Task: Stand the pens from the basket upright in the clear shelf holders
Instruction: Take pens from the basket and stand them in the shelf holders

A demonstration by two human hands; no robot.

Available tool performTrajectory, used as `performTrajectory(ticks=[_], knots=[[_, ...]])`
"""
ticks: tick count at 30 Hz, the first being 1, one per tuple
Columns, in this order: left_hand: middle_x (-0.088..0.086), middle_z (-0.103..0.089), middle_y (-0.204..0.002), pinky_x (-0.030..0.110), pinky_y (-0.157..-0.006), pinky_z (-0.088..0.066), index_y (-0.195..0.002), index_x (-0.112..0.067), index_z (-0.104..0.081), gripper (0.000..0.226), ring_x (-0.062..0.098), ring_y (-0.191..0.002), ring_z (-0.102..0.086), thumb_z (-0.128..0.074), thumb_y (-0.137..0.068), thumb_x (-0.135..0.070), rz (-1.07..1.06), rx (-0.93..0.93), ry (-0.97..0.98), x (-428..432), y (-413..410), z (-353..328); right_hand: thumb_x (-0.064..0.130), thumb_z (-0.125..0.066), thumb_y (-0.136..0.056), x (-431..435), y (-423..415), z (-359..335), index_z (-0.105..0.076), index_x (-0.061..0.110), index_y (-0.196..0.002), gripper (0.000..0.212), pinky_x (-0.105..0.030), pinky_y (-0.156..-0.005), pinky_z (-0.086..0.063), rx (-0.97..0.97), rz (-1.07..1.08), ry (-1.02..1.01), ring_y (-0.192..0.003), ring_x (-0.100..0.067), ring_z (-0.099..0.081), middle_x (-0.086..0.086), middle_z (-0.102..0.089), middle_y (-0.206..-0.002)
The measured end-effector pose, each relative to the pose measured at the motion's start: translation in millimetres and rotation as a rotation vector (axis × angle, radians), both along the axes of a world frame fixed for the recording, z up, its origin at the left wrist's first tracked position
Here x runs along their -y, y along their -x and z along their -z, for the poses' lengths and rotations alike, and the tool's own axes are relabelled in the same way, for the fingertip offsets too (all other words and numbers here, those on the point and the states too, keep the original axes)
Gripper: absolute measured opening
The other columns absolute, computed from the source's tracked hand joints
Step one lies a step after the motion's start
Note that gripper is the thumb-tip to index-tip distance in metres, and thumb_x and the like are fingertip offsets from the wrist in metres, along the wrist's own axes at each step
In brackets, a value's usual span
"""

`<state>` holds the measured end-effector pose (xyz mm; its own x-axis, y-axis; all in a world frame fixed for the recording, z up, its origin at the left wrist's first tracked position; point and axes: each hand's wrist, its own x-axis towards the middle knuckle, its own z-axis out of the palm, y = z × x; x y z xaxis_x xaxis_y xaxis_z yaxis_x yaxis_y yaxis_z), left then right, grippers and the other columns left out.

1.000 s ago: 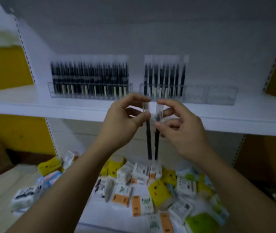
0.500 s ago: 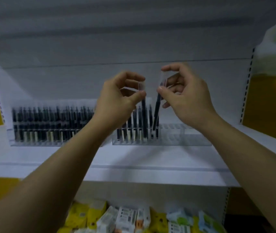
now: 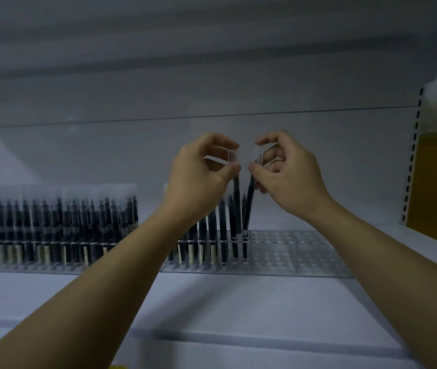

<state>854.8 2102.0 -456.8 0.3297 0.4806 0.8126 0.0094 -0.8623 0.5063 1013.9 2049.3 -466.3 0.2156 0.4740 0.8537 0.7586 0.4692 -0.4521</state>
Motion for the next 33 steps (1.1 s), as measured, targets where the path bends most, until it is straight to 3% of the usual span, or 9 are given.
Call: performTrajectory(ticks=[6,12,15,20,22,25,28,33], knots=[[-0.010,-0.066,-0.097,0.017,-0.066,-0.056,-0.101,-0.033,-0.059,0.022,0.000,-0.079,-0.068,-0.068,-0.088,-0.019,-0.023,-0.050,0.047,-11.7,-5.5,-1.6,0.010,-0.069,-0.087,1.8,-17.4,20.3,-0.053,0.029,-0.102,0.029,-0.028,-0.048,-0.052,-0.188,-0.111,-0.039,-0.051,-0.019,-0.067,0.013,-0.062,-0.070],[-0.012,-0.066,-0.097,0.008,-0.063,-0.052,-0.104,-0.032,-0.060,0.022,-0.001,-0.082,-0.067,-0.067,-0.089,-0.018,-0.036,-0.037,0.044,-11.5,-7.4,0.7,0.012,-0.071,-0.086,8.4,-23.3,23.2,-0.054,0.025,-0.104,0.029,-0.028,-0.050,-0.053,-0.136,-0.076,-0.057,-0.051,-0.017,-0.066,0.002,-0.062,-0.073],[-0.011,-0.068,-0.097,0.013,-0.065,-0.055,-0.104,-0.033,-0.061,0.022,0.000,-0.082,-0.067,-0.068,-0.088,-0.019,-0.041,-0.009,0.058,-8.9,-7.5,2.8,0.012,-0.072,-0.085,9.9,-22.8,22.9,-0.055,0.025,-0.105,0.029,-0.022,-0.052,-0.052,-0.103,-0.061,-0.070,-0.057,-0.020,-0.065,-0.003,-0.062,-0.075],[-0.011,-0.067,-0.093,0.014,-0.064,-0.055,-0.102,-0.033,-0.060,0.022,-0.001,-0.078,-0.067,-0.069,-0.087,-0.020,-0.065,-0.032,0.029,-5.7,-6.7,6.6,0.019,-0.071,-0.086,10.5,-14.5,23.1,-0.056,0.031,-0.110,0.031,-0.039,-0.064,-0.059,-0.023,-0.027,-0.066,-0.068,-0.021,-0.064,0.000,-0.062,-0.082],[-0.012,-0.066,-0.093,0.017,-0.067,-0.056,-0.103,-0.032,-0.060,0.022,0.000,-0.079,-0.066,-0.068,-0.087,-0.020,-0.088,-0.086,-0.012,-3.4,-7.9,11.9,0.022,-0.072,-0.085,10.8,-11.9,24.0,-0.057,0.033,-0.111,0.031,-0.036,-0.065,-0.059,0.012,-0.015,-0.053,-0.069,-0.014,-0.064,0.005,-0.062,-0.082],[-0.012,-0.065,-0.094,0.020,-0.072,-0.057,-0.104,-0.030,-0.060,0.023,0.001,-0.082,-0.066,-0.068,-0.087,-0.017,-0.104,-0.016,-0.017,-3.5,-5.7,11.5,0.023,-0.072,-0.086,10.1,-4.7,29.8,-0.060,0.038,-0.108,0.030,-0.029,-0.067,-0.058,0.120,-0.009,0.025,-0.071,-0.006,-0.063,0.013,-0.062,-0.079],[-0.010,-0.066,-0.095,0.016,-0.072,-0.055,-0.102,-0.029,-0.059,0.023,0.001,-0.083,-0.066,-0.069,-0.086,-0.015,-0.099,0.073,0.032,-6.9,-3.3,7.1,0.019,-0.070,-0.087,8.4,-0.2,33.7,-0.062,0.036,-0.110,0.030,-0.026,-0.066,-0.056,0.138,-0.030,0.032,-0.072,-0.007,-0.063,0.013,-0.063,-0.079],[-0.008,-0.067,-0.097,0.015,-0.070,-0.055,-0.105,-0.028,-0.059,0.022,0.002,-0.083,-0.068,-0.068,-0.088,-0.017,-0.057,0.032,0.039,-5.7,-4.2,7.4,0.018,-0.067,-0.089,10.8,-0.9,36.5,-0.064,0.033,-0.118,0.033,-0.022,-0.067,-0.055,0.139,-0.029,0.049,-0.072,-0.008,-0.063,0.011,-0.063,-0.078]])
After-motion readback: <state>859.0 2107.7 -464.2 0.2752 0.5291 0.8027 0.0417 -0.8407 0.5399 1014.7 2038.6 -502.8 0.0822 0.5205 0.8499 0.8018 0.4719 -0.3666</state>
